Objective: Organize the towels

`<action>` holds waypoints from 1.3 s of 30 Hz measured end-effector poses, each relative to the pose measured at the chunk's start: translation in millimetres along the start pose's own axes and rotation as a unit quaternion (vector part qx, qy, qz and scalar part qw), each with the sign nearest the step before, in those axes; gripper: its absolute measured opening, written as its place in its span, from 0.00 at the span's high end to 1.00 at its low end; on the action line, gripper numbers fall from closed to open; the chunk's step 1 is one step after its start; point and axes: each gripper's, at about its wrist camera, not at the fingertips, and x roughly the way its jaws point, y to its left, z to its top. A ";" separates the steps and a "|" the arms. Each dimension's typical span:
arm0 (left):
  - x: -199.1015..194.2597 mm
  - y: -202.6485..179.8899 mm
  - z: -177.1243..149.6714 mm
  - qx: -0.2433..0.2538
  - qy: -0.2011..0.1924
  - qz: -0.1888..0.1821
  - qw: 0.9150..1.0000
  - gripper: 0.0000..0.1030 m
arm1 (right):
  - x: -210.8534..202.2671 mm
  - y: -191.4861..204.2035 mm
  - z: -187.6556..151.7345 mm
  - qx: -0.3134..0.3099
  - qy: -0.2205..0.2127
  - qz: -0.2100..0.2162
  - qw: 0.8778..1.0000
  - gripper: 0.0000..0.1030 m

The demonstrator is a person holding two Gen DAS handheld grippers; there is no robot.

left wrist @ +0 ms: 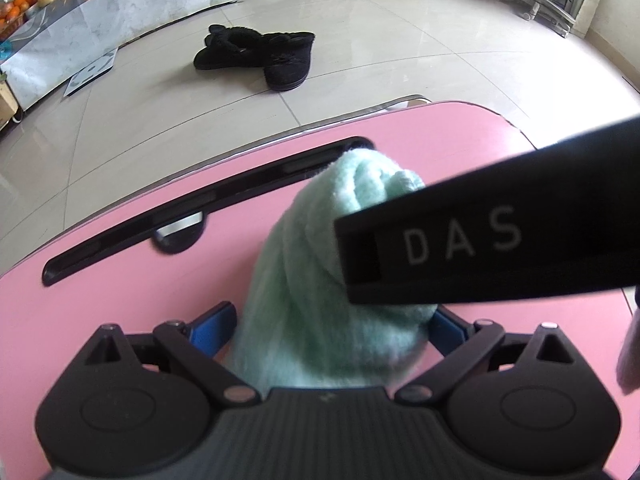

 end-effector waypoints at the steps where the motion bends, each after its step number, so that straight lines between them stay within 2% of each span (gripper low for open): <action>1: -2.8 1.7 -3.0 -0.002 0.000 0.001 1.000 0.03 | 0.6 3.1 -0.2 -0.002 0.001 0.002 1.000 0.16; 12: -9.7 31.3 -14.1 -0.025 0.008 0.011 1.000 0.03 | 6.0 37.5 -2.8 -0.027 0.007 0.014 1.000 0.16; 31: -30.7 51.8 -35.7 -0.049 0.013 0.023 0.998 0.03 | 13.1 68.0 -2.5 -0.045 0.012 0.026 0.999 0.16; 39: -26.6 61.2 -33.4 -0.057 0.015 0.026 0.998 0.03 | 13.6 75.8 -3.6 -0.050 0.013 0.029 0.998 0.16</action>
